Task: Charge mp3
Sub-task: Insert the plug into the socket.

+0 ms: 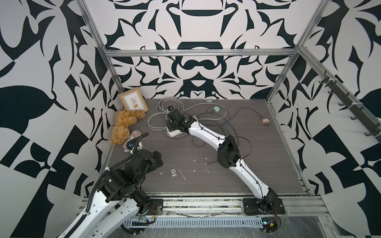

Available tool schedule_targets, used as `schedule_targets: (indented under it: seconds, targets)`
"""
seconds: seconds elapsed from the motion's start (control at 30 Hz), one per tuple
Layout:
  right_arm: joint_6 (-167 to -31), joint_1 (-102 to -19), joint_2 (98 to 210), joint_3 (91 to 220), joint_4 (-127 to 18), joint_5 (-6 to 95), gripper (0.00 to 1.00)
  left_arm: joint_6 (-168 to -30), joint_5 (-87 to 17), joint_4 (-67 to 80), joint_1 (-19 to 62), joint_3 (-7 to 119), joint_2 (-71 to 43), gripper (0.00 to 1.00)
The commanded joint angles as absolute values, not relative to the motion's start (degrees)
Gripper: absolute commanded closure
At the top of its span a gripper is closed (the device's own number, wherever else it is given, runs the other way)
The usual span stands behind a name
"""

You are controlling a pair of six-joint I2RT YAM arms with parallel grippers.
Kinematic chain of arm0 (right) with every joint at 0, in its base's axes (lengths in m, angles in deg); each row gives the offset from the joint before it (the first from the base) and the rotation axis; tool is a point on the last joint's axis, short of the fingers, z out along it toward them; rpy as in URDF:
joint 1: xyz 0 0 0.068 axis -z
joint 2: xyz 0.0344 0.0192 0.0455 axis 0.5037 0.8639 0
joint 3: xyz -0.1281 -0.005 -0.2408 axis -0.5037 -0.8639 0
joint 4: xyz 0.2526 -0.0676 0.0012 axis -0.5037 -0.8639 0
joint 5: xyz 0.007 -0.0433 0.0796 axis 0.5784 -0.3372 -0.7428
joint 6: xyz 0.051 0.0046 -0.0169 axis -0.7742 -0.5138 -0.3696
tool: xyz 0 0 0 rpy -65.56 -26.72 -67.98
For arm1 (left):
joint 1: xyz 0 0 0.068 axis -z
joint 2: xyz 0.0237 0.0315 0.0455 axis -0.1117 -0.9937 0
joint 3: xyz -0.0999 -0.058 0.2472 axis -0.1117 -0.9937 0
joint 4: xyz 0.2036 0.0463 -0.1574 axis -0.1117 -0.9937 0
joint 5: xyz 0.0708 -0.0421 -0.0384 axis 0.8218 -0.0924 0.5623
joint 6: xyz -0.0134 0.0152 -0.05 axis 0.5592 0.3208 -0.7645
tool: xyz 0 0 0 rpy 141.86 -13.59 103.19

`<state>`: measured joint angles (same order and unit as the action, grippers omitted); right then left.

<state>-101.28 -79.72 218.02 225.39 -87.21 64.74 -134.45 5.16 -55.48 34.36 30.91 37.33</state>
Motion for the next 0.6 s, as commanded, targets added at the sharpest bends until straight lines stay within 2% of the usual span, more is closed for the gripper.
schedule_targets:
  seconds: [0.0,0.37,0.57]
  targets:
    - [-99.38,-80.15,220.11,225.29,-90.74,64.46,1.0,-134.2,5.64,-56.23,34.19,29.28,38.46,0.01]
    - [-89.48,-79.88,223.76,226.87,-102.27,63.71,1.0,-132.13,3.54,-56.3,34.19,32.25,36.67,0.01]
    - [-92.33,-77.35,227.13,230.43,-109.32,59.86,1.0,-127.46,-0.03,-54.74,34.11,36.11,30.06,0.01]
